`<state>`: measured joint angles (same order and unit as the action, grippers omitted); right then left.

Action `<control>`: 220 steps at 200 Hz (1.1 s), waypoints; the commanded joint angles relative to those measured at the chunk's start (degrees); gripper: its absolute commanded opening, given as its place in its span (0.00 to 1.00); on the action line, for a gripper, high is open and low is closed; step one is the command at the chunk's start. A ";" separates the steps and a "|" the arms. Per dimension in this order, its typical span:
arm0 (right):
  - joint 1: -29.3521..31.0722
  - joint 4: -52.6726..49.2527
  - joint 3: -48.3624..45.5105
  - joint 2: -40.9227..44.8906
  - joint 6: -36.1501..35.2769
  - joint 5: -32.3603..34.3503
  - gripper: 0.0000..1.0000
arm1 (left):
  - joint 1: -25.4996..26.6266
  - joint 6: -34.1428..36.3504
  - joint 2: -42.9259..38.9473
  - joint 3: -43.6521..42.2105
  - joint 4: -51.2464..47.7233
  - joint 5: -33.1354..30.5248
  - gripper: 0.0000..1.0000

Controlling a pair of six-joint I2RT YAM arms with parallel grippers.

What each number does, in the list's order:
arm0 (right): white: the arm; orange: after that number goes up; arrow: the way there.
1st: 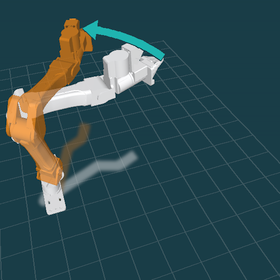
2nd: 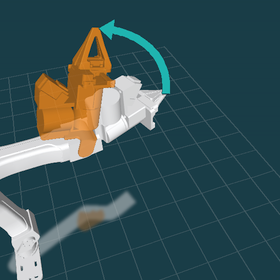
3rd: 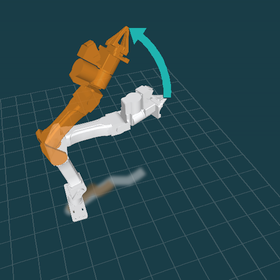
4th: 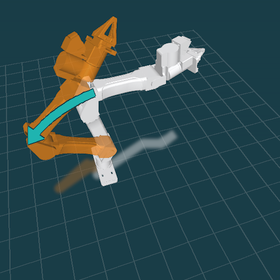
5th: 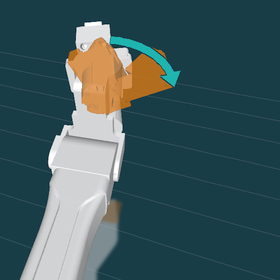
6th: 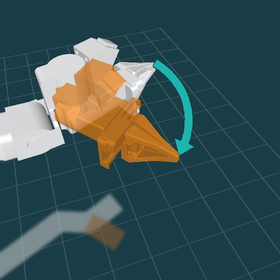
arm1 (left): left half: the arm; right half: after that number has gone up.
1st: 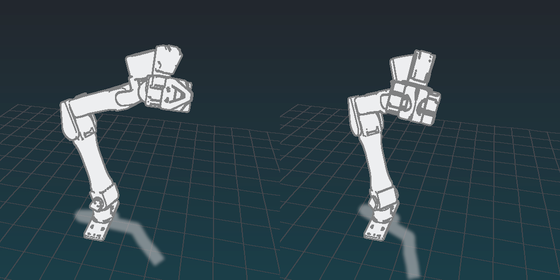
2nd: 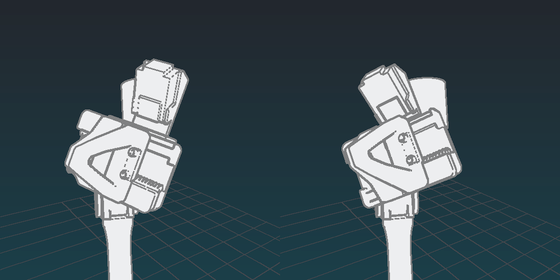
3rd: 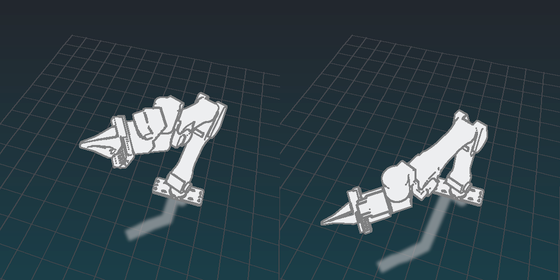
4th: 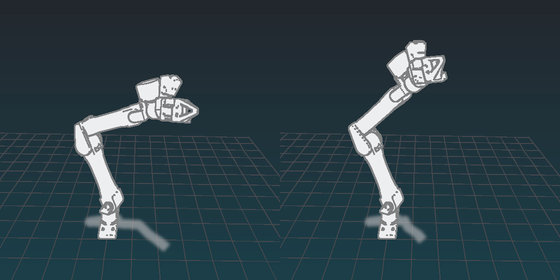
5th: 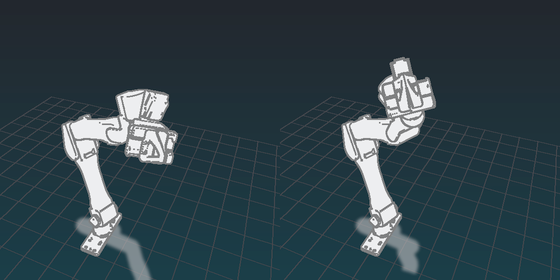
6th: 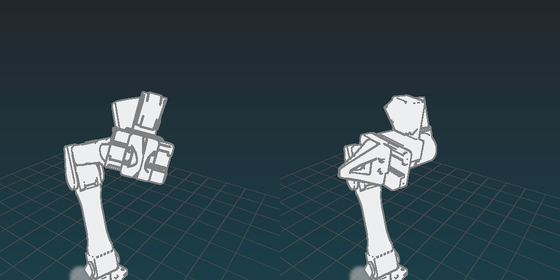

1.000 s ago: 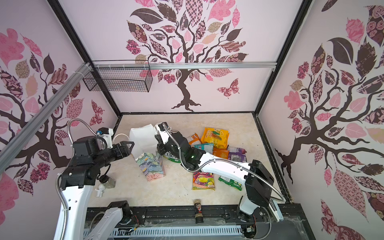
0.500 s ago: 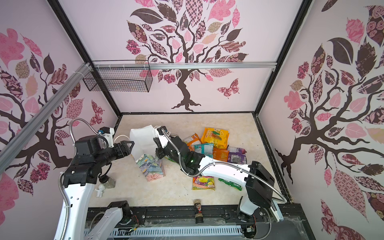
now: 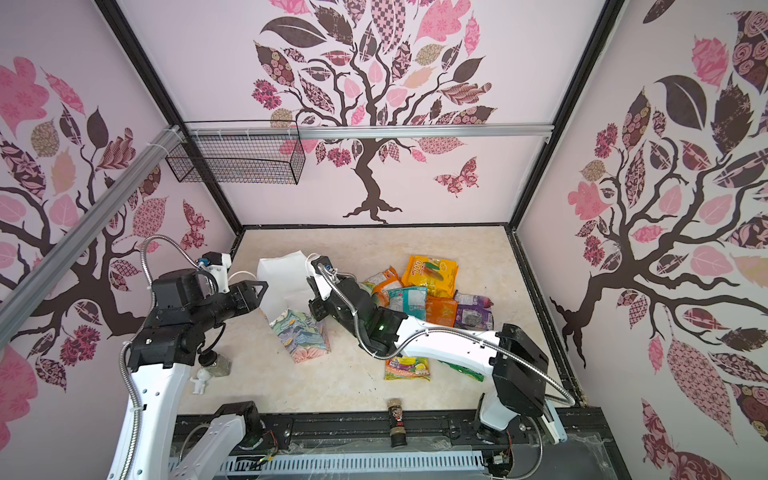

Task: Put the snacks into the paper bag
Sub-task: 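Hold the bag handle with the left gripper while the right lowers to FOX'S packet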

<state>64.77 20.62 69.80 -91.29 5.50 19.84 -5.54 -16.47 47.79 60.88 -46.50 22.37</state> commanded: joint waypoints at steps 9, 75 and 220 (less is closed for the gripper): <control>1.29 0.27 0.62 3.85 -1.86 4.75 0.00 | 0.36 -0.93 -0.68 -2.66 3.88 1.66 0.36; 2.13 0.37 0.53 3.24 -3.84 3.01 0.06 | 5.89 -0.42 1.90 -2.71 5.19 -3.98 0.33; -5.47 -19.35 -5.17 23.49 7.15 0.11 0.60 | 5.80 1.14 -2.55 3.67 -4.64 -12.96 0.76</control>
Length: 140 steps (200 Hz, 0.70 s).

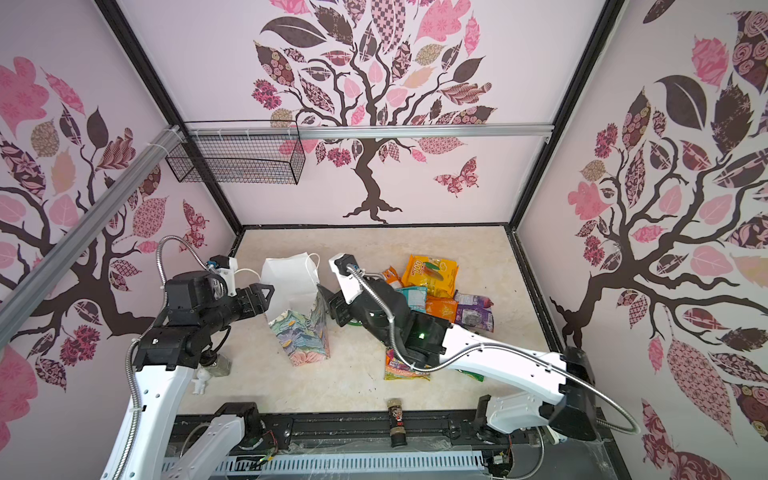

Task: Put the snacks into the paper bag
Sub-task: 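Hold the bag handle with the left gripper while the right lowers to FOX'S packet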

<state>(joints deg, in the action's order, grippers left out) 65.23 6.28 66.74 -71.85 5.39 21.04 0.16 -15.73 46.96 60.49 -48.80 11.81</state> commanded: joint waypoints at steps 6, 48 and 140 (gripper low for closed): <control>-8.98 -5.99 -3.21 4.85 10.44 -3.08 0.60 | 0.03 0.27 -2.08 4.34 -2.53 -2.71 0.76; -27.01 -8.39 -11.67 4.19 20.77 -16.88 0.57 | 0.06 0.01 -4.06 5.68 -4.00 -4.93 0.76; -32.25 -3.24 -11.17 -19.58 17.53 -40.15 0.54 | -0.04 0.52 -3.01 5.28 -3.42 -3.09 0.40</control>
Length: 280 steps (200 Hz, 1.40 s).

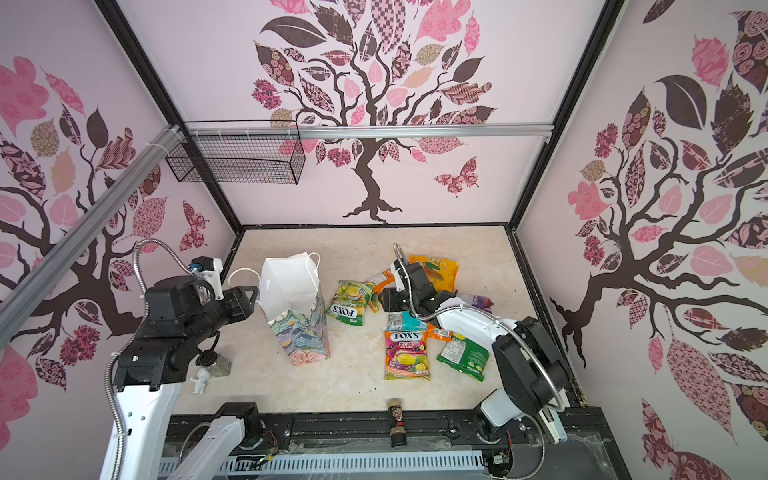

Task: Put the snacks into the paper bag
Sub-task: 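Hold the bag handle with the left gripper while the right lowers to FOX'S packet, then close the right gripper on the green-yellow FOX'S candy packet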

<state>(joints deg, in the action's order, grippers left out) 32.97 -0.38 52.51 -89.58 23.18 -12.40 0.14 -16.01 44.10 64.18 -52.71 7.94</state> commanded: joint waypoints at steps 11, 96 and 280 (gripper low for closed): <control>0.00 4.15 3.07 -2.52 -0.11 -7.30 0.54 | 0.03 0.81 -0.11 1.38 0.98 1.43 0.36; 0.23 6.20 5.40 -11.02 0.58 -12.51 0.53 | 0.00 0.89 0.49 0.70 1.56 1.38 0.18; 2.32 8.54 11.78 -22.65 4.93 -13.95 0.48 | -0.02 1.16 0.80 0.23 1.92 1.46 0.11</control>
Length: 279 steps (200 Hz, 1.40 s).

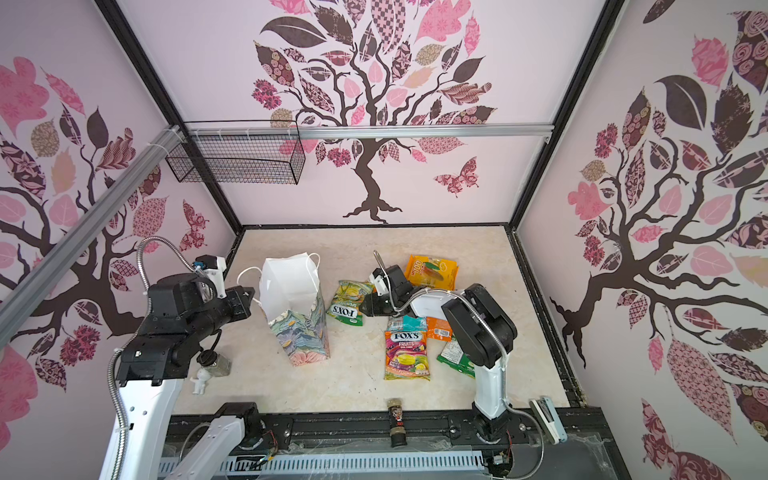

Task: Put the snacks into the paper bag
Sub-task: 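Close the right gripper on the green-yellow FOX'S candy packet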

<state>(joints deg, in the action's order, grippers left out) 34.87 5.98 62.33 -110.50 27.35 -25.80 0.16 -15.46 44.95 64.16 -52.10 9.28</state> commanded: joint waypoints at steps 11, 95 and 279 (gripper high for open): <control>0.44 3.27 1.62 -1.69 0.90 -0.92 0.48 | -0.01 0.61 -0.13 0.24 1.45 0.04 0.11; 0.41 4.35 1.75 -3.49 1.98 -0.33 0.47 | -0.07 0.43 -0.36 0.10 1.50 0.50 0.11; 0.44 7.66 0.70 -3.38 4.52 0.97 0.06 | -0.07 0.68 -0.52 -0.11 1.40 0.57 0.10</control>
<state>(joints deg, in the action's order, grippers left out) 35.09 11.97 62.74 -114.02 31.70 -25.08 0.14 -15.31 44.56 64.16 -51.96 9.32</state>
